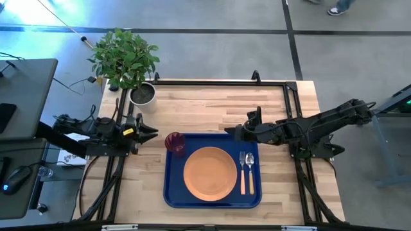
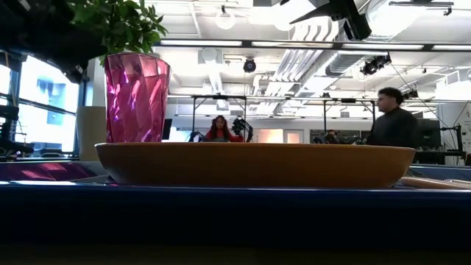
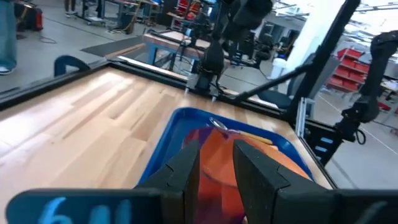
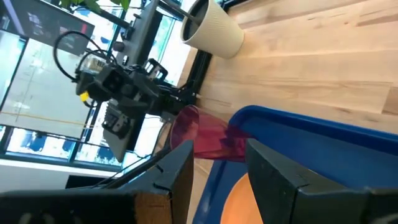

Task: Pick and place plate/cup/fork/spoon on tray
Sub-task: Return to Home Position

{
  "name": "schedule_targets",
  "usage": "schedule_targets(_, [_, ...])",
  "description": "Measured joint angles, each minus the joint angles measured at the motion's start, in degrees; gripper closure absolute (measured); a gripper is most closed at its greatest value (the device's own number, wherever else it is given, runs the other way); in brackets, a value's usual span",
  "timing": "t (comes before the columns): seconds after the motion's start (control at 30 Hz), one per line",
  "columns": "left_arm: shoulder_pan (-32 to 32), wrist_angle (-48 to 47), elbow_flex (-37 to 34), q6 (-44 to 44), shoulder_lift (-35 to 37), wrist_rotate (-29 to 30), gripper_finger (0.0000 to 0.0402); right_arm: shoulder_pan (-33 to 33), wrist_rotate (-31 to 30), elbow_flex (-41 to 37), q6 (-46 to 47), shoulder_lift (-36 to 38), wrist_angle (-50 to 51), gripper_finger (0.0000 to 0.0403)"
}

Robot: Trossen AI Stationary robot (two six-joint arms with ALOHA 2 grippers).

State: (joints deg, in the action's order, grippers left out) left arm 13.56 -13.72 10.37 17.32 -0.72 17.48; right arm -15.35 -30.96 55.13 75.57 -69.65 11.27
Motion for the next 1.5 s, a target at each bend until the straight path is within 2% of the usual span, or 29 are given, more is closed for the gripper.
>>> schedule_targets(0.13, [0.0,0.29,-1.64,-0.53,0.47,-0.86,0.0314,-0.02,-0.53,0.0,-0.27,0.19,0.0,0.0266])
schedule_targets(0.3, [0.0,1.44,-3.37,-1.97,0.47,-0.98,0.0314,0.18,-0.68,0.0,-6.32,3.2,-1.34,0.0266])
schedule_targets(0.43, [0.0,3.02,-5.72,-1.44,0.45,-2.23,0.0314,0.36,-1.07,0.0,-15.35,8.24,-2.27,0.0266])
schedule_targets(0.67, [-0.01,3.64,-5.73,-0.98,0.36,-2.19,0.0314,0.33,-0.96,0.0,-34.6,19.03,-2.54,0.0266])
schedule_targets(0.97, [0.0,3.46,-5.73,0.21,0.36,-1.95,0.0314,0.35,3.8,-0.48,-56.78,30.36,-1.27,0.0266])
schedule_targets(1.07, [-0.02,3.48,-5.73,0.1,0.36,-1.95,0.0314,0.35,7.39,-3.44,-60.02,33.32,-1.41,0.0266])
schedule_targets(1.2, [-0.02,3.48,-5.73,0.09,0.36,-1.95,0.0314,0.35,9.96,-11.17,-60.64,38.58,-3.68,0.0266])
schedule_targets(1.5, [0.0,3.5,-5.73,0.09,0.36,-1.93,0.0314,0.35,8.98,-30.41,-60.3,50.75,-13.07,0.0266])
